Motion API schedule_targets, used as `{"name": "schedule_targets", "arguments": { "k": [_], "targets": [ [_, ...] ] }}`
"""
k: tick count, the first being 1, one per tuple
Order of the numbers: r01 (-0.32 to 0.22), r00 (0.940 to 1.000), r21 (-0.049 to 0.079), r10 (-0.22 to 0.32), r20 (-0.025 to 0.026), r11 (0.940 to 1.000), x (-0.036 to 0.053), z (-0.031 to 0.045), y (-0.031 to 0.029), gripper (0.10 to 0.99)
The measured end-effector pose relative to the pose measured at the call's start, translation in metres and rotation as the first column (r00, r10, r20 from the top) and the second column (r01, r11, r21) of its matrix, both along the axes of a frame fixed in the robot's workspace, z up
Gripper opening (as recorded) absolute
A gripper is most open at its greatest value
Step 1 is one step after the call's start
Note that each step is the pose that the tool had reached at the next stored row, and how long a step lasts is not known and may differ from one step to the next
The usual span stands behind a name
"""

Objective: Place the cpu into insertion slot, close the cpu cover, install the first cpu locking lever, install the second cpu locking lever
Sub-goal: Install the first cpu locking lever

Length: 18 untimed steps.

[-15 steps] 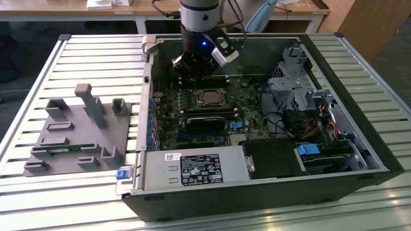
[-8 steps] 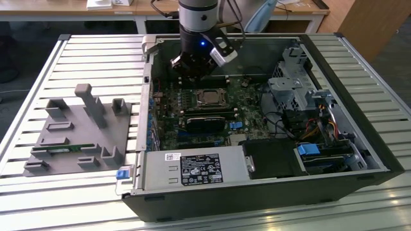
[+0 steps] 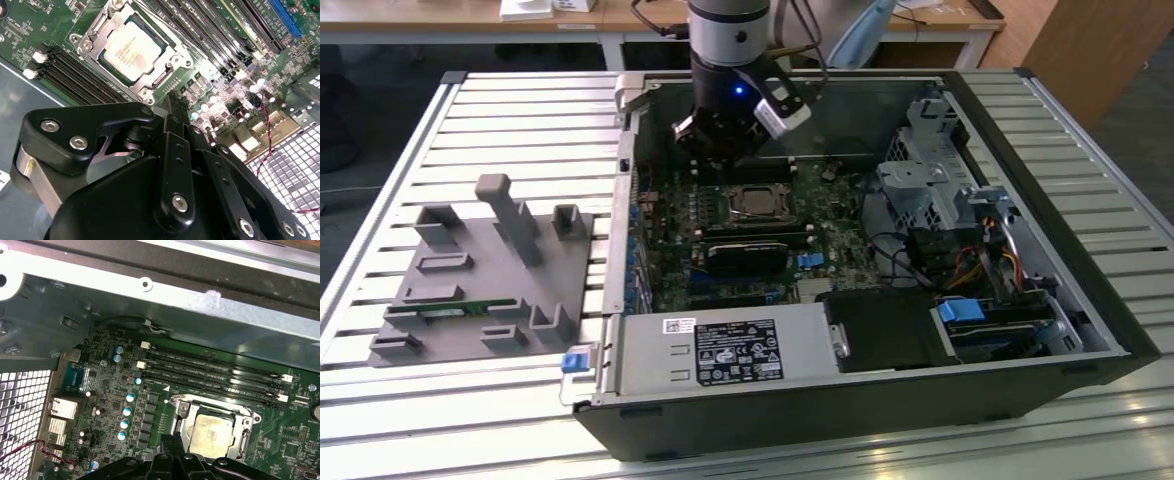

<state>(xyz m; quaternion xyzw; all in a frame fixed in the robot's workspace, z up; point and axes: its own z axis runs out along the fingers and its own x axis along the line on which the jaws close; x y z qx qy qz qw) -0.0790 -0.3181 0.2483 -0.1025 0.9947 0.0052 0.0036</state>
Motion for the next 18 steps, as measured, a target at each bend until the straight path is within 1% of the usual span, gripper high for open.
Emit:
{"name": "schedule_targets", "arguments": {
  "k": [11, 18],
  "targets": [
    [0.000, 1.0000, 0.000, 0.000, 0.0001, 1.0000, -0.0064, 0.0000, 0.0000, 0.106],
    [0.000, 1.0000, 0.000, 0.000, 0.0000, 1.0000, -0.0147, 0.0000, 0.0000, 0.106]
  ]
}}
